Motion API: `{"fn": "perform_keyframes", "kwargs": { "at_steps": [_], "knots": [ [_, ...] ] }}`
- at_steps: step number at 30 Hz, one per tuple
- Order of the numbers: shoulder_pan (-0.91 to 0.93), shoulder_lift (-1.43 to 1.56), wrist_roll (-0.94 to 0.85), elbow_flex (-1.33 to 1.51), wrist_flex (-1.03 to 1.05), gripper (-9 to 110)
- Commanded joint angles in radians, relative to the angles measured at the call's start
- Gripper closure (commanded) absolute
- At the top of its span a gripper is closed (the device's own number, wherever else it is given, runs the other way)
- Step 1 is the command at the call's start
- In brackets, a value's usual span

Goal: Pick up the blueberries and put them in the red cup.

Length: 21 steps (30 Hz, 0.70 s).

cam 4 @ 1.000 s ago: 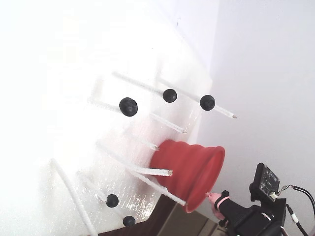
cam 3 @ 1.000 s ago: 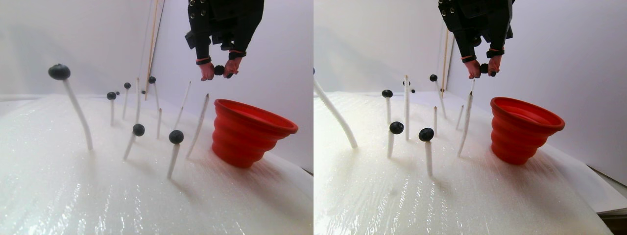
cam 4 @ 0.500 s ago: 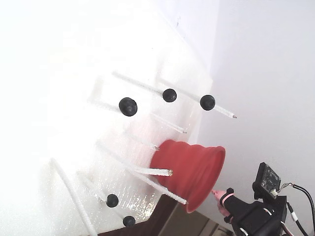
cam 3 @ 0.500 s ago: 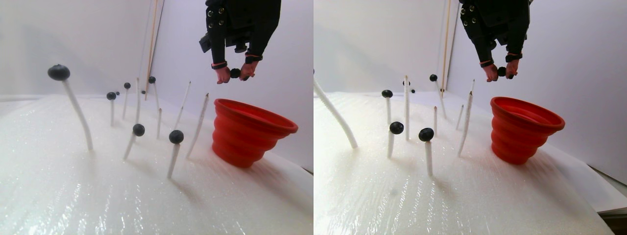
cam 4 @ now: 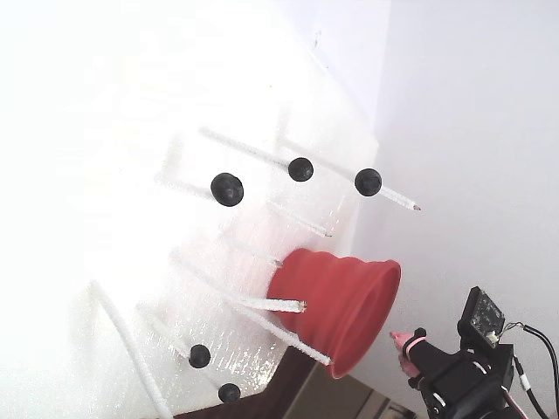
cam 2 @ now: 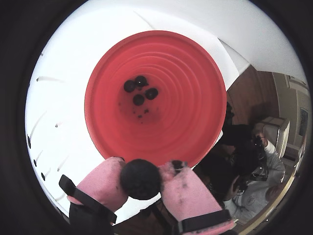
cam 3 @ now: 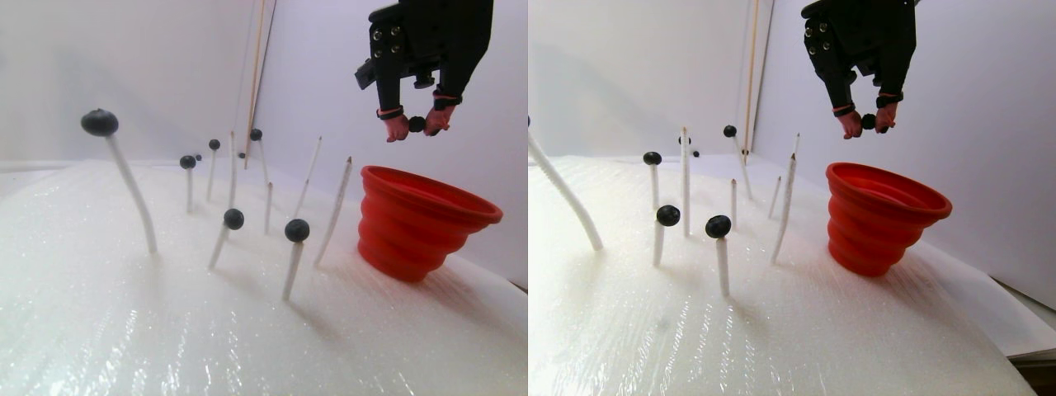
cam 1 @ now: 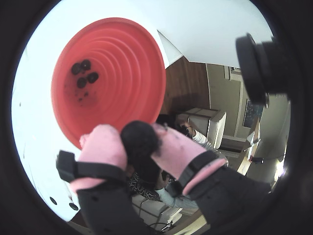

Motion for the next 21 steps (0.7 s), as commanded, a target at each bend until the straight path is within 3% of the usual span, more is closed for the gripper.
{"fn": "perform_keyframes", "kwargs": {
  "at_steps": [1, 21],
  "knots": [
    [0.071, -0.005, -0.008, -0.095, -0.037, 91],
    [0.074, -0.054, -0.02, -0.109, -0.094, 84]
  ]
}}
